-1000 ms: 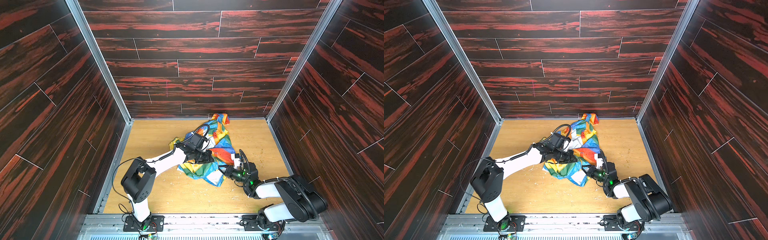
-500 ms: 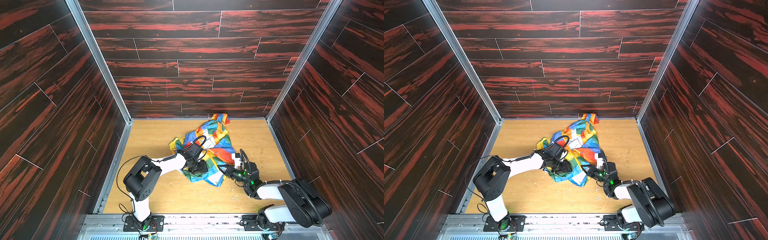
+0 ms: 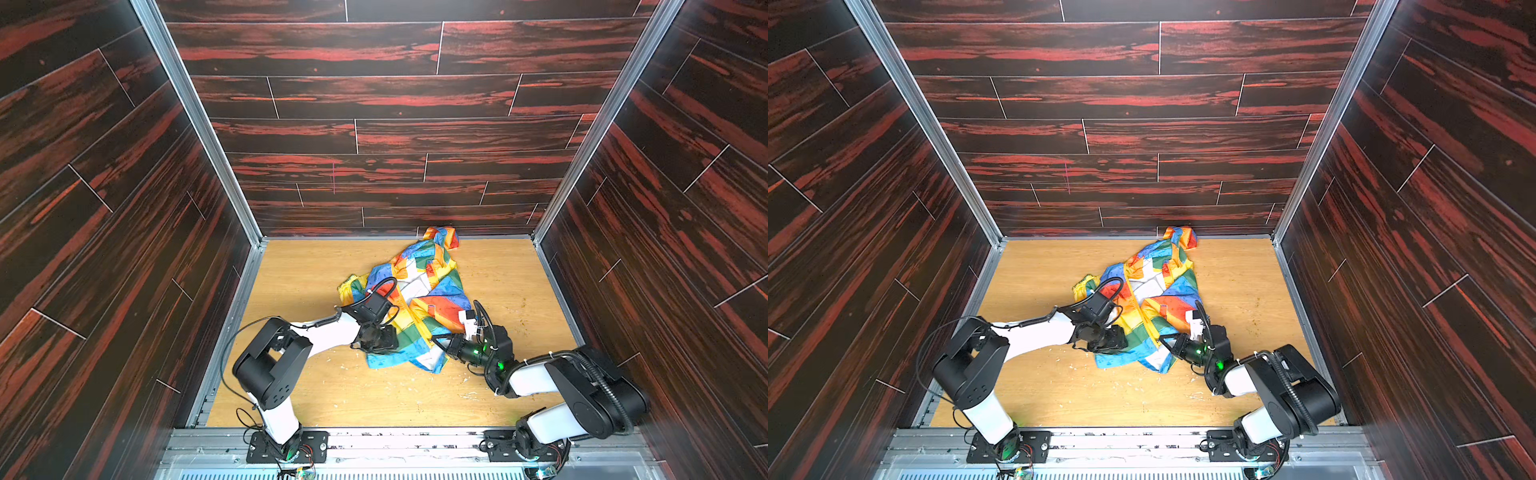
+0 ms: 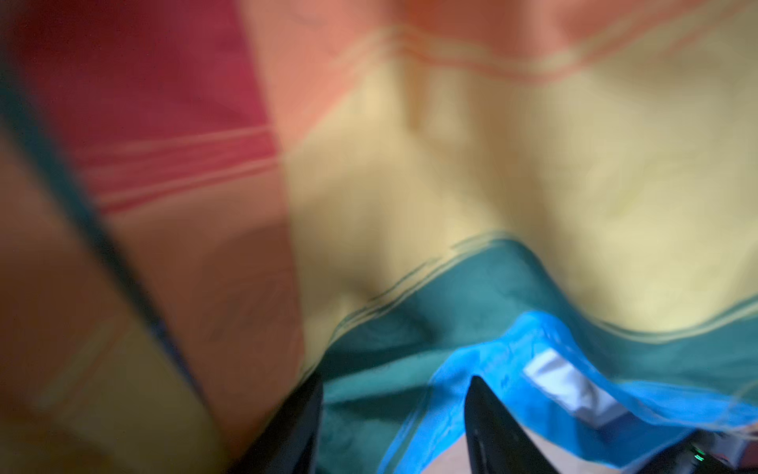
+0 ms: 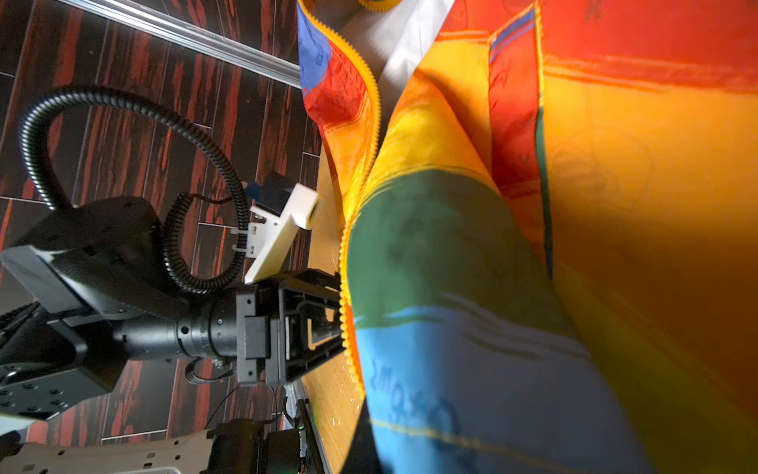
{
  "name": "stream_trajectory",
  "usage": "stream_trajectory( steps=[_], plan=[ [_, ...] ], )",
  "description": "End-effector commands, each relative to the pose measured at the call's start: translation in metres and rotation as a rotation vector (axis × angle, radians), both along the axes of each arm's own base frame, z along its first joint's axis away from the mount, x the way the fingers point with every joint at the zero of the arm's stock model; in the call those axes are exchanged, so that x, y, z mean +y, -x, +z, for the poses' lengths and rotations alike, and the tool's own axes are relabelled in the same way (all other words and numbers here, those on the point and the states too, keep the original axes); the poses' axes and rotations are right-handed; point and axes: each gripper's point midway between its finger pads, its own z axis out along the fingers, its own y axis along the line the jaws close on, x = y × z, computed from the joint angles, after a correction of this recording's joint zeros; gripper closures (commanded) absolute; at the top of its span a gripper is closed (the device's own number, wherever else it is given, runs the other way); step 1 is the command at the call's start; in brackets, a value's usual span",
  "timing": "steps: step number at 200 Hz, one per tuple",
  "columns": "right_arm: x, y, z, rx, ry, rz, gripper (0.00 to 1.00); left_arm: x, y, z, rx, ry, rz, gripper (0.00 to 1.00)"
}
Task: Zip up the jacket
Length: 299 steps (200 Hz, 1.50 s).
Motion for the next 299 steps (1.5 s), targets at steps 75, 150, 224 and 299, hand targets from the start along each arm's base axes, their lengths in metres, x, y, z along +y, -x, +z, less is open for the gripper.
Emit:
stream_trajectory(
  steps=[75, 150, 224, 299],
  plan=[
    [0.011, -0.003, 0.014, -0.046, -0.026, 0.02, 1.0, 0.158, 0.007, -0.005, 0.074, -0.493, 0.156, 0.41],
    [0.01, -0.001, 0.026, -0.074, -0.021, 0.018, 1.0, 0.171, -0.003, 0.075, -0.065, -0.423, 0.258, 0.25],
    [0.007, -0.003, 0.033, -0.099, -0.01, 0.003, 1.0, 0.086, 0.074, 0.055, 0.019, 0.243, 0.544, 0.22],
    [0.007, -0.003, 0.033, -0.101, -0.011, -0.004, 1.0, 0.084, 0.107, 0.018, 0.091, 0.456, 0.8, 0.23]
  ],
)
